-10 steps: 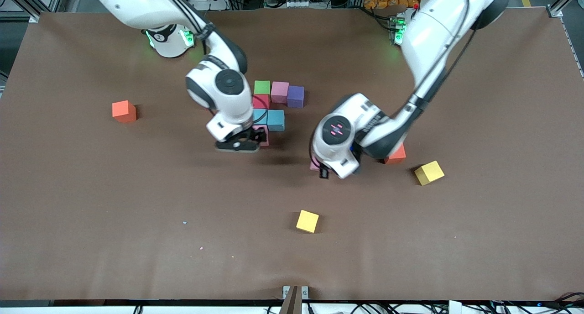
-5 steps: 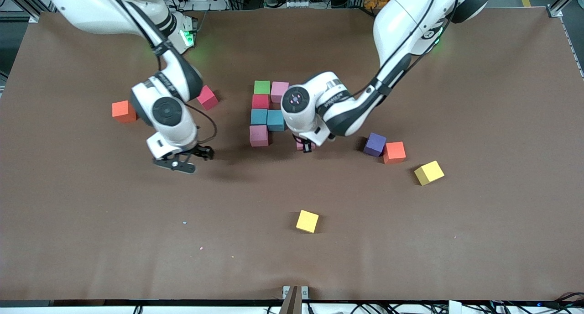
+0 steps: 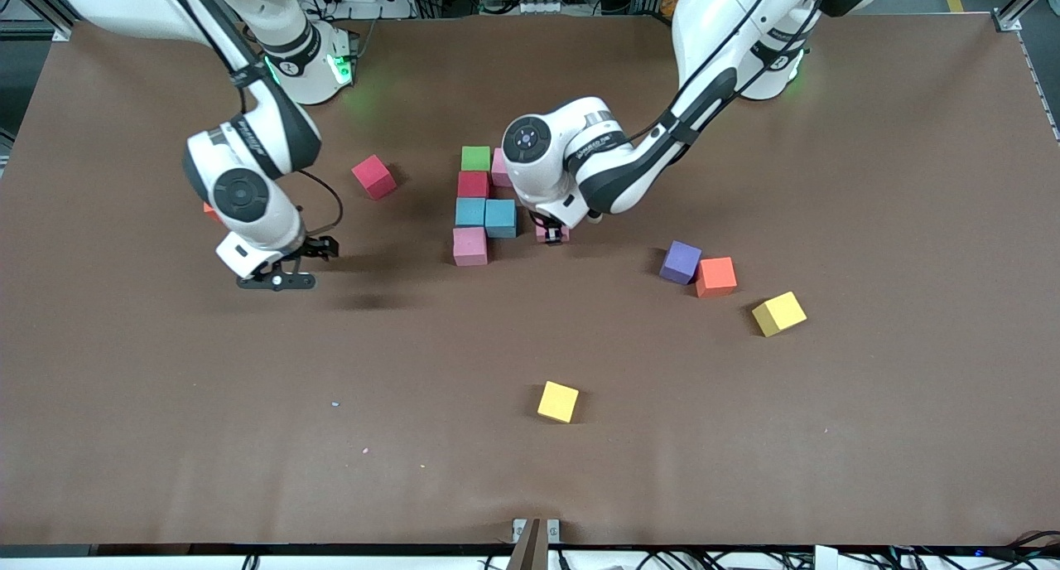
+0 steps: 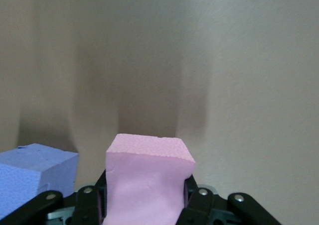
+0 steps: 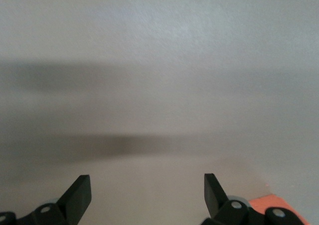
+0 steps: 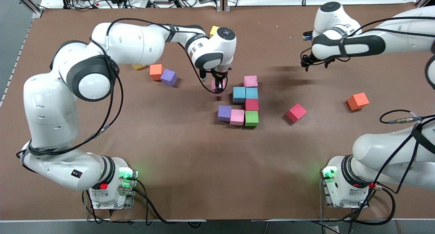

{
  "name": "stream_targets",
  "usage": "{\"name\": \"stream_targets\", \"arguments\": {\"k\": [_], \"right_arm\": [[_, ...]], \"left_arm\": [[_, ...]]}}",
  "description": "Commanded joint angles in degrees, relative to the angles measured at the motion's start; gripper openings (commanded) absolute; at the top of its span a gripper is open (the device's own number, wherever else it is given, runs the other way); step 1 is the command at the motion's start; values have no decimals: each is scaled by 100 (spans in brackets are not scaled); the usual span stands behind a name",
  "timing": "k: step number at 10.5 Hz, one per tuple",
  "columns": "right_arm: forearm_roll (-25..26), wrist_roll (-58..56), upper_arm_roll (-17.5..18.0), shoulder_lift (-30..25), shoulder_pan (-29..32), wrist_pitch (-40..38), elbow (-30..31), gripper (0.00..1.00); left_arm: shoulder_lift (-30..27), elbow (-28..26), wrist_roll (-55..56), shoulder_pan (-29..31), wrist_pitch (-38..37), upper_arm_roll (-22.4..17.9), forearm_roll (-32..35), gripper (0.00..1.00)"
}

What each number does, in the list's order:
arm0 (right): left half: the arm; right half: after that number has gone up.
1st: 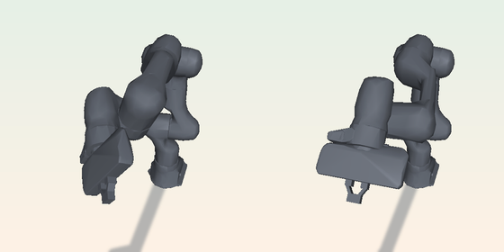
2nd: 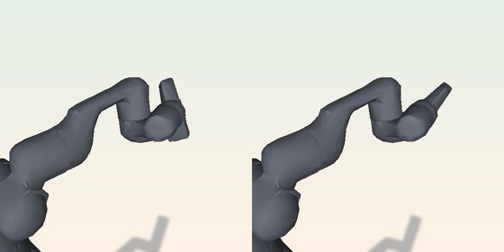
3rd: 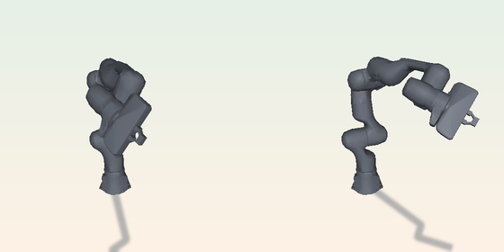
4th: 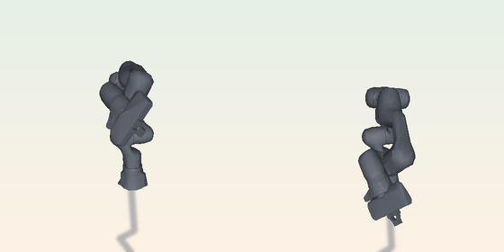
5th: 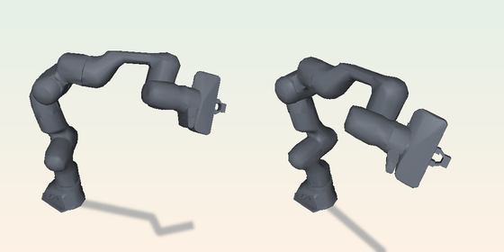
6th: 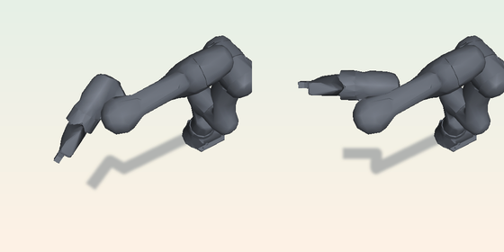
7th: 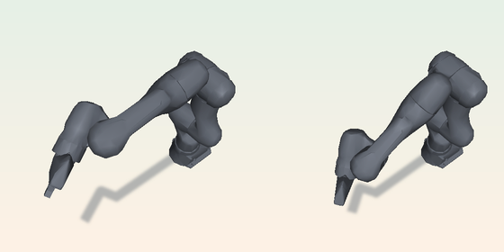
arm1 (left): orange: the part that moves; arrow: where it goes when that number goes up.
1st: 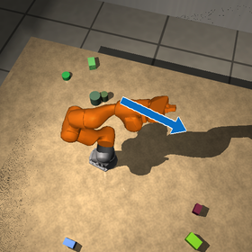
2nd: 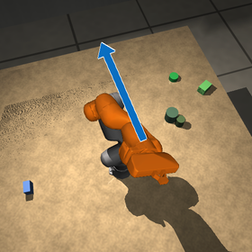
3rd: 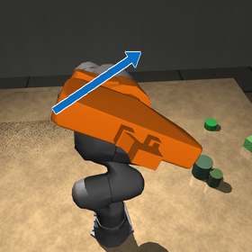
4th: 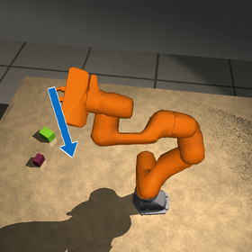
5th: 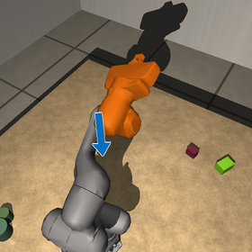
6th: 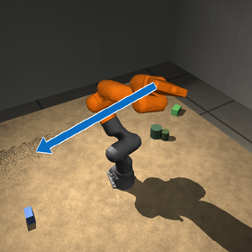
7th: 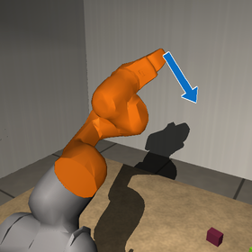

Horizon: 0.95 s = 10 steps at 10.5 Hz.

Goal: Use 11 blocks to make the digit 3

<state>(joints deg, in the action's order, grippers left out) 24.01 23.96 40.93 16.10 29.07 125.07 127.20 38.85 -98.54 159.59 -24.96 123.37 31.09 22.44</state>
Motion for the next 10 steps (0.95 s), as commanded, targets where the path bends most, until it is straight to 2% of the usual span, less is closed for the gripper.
{"name": "stream_targets", "arguments": {"k": [1,5,10], "right_arm": [[-344,-724,686,-204,932,-202,8,100],[-353,-945,723,-107,952,-728,-703,100],[-766,-2208,679,-54,1486,-975,-810,100]], "left_arm": [[-255,-491,1311,0,476,64,288,0],[-194,-518,1365,-123,539,64,288,0],[-97,-421,1373,-149,583,55,437,0]]}}
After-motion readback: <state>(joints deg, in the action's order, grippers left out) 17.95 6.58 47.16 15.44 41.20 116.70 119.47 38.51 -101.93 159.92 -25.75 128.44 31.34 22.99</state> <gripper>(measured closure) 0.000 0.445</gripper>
